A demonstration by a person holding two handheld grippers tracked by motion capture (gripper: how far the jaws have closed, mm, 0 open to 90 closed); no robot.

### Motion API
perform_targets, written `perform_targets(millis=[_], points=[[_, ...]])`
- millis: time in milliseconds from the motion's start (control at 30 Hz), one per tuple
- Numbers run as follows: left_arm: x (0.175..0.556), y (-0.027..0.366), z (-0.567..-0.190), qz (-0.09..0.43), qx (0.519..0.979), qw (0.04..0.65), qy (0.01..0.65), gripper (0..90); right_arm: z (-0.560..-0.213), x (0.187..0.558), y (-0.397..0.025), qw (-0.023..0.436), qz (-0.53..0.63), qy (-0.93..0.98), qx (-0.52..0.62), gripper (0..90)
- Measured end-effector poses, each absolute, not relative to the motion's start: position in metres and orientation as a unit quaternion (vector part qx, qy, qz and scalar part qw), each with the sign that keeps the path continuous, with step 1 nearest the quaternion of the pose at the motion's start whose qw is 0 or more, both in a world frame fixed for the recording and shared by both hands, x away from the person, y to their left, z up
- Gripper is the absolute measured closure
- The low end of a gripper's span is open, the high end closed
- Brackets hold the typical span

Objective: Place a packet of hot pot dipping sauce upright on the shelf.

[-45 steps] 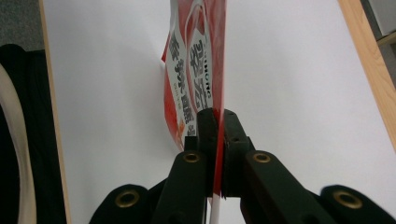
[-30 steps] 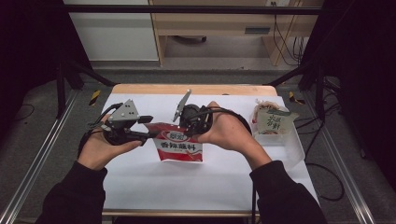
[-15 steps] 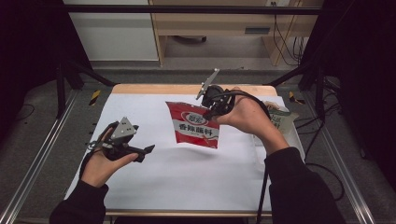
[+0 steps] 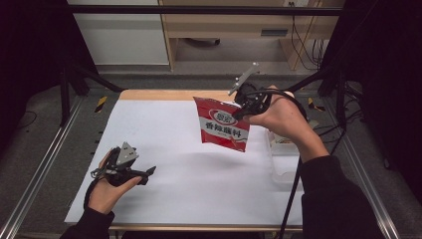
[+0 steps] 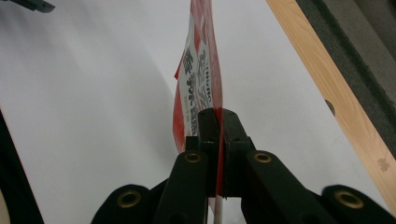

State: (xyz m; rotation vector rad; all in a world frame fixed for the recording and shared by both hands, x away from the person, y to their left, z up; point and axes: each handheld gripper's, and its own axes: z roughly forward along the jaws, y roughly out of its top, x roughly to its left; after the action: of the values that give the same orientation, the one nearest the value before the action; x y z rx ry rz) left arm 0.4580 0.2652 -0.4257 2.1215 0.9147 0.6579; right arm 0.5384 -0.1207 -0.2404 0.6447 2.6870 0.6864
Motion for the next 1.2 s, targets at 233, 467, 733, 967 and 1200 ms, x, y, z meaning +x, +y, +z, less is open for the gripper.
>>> perform_targets(millis=[233,467,733,967,1200], points=[[0.454,0.292,-0.441,0.254,0.801,0.373,0.393,4.3,-0.233,0.528,-0.139,0.154,0.248,0.928,0.233,90.0],[0.459,0.296,-0.447,0.255,0.802,0.353,0.41,5.0,-0.228,0.518,-0.162,0.159,0.259,0.919,0.251,90.0],[0.462,0.301,-0.449,0.256,0.798,0.352,0.418,5.2,-0.219,0.509,-0.182,0.166,0.265,0.912,0.264,90.0],[0.465,0.309,-0.449,0.257,0.789,0.352,0.433,5.7,-0.215,0.501,-0.197,0.169,0.27,0.907,0.276,90.0],[0.465,0.31,-0.448,0.26,0.789,0.351,0.433,5.8,-0.211,0.494,-0.213,0.173,0.27,0.903,0.287,90.0]])
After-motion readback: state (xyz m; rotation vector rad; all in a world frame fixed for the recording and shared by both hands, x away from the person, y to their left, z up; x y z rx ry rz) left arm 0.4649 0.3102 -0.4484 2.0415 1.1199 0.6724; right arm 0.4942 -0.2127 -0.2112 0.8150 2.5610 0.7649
